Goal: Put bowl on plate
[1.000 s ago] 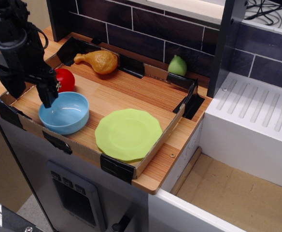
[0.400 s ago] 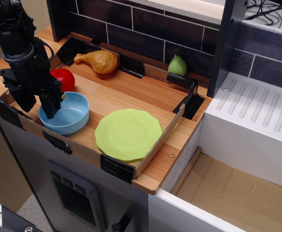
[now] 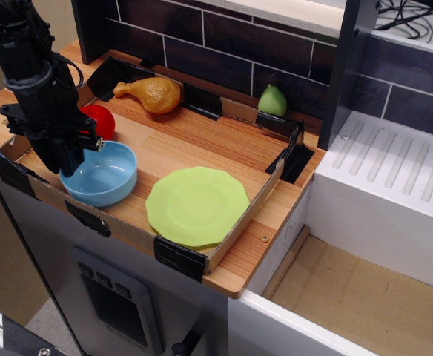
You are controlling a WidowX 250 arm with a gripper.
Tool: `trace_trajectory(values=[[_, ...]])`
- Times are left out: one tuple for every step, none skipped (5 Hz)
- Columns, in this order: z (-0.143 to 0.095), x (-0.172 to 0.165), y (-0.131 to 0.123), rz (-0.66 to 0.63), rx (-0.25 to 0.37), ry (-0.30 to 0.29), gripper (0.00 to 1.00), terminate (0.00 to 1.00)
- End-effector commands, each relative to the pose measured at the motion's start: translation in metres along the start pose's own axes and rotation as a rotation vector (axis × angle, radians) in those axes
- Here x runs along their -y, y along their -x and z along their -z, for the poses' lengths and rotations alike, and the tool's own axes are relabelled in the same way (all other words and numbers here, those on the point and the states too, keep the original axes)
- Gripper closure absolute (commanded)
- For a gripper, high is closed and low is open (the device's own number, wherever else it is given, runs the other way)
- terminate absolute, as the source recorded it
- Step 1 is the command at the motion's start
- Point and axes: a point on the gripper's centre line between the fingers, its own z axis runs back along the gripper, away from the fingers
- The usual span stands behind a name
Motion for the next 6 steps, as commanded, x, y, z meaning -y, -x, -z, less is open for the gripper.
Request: trace_trajectory(values=[[-0.045,0.019,-0.016,-0.029,0.069,0.030,1.00,0.00],[-0.060,0.045,-0.019,-0.043,0.073,0.082,1.00,0.00],[-0.057,0.073,-0.026,-0.057,0.057,0.096,1.00,0.00],[-0.044,0.091,-0.029,-0.069,0.056,0.081,1.00,0.00],[-0.028,0.100,-0.027,-0.056,0.047,0.056,1.00,0.00],[-0.018,0.097,-0.023,-0.038,0.065,0.022,1.00,0.00]])
